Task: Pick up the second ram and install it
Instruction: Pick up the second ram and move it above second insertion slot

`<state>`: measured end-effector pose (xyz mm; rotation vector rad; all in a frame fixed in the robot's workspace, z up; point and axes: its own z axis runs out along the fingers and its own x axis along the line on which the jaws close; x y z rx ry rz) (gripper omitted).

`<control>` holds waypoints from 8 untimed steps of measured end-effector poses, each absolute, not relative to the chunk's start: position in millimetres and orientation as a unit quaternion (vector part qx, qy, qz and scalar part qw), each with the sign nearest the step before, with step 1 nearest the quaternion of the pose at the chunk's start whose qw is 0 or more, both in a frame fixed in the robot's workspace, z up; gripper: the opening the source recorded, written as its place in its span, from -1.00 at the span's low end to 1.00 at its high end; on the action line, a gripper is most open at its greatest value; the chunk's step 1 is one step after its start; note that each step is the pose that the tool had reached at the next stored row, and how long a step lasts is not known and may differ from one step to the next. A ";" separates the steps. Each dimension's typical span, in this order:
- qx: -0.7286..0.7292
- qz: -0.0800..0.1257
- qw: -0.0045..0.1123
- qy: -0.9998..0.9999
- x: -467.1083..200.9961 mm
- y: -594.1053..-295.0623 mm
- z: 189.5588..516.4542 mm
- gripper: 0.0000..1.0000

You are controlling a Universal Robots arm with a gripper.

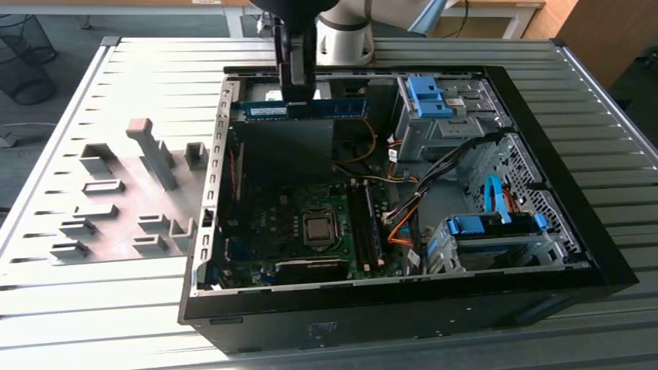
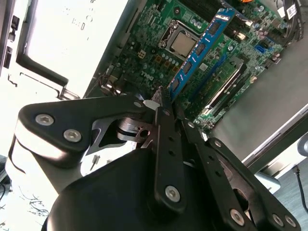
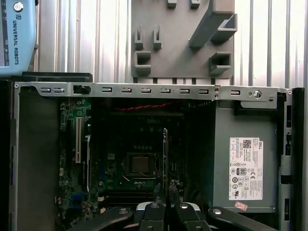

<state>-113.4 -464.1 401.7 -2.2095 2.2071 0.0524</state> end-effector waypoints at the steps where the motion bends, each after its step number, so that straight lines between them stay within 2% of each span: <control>1: -0.707 0.017 0.009 0.707 -112.1 -464.1 401.7 -0.72; 8: -0.707 0.017 0.009 0.707 -102.1 -464.1 401.7 -0.72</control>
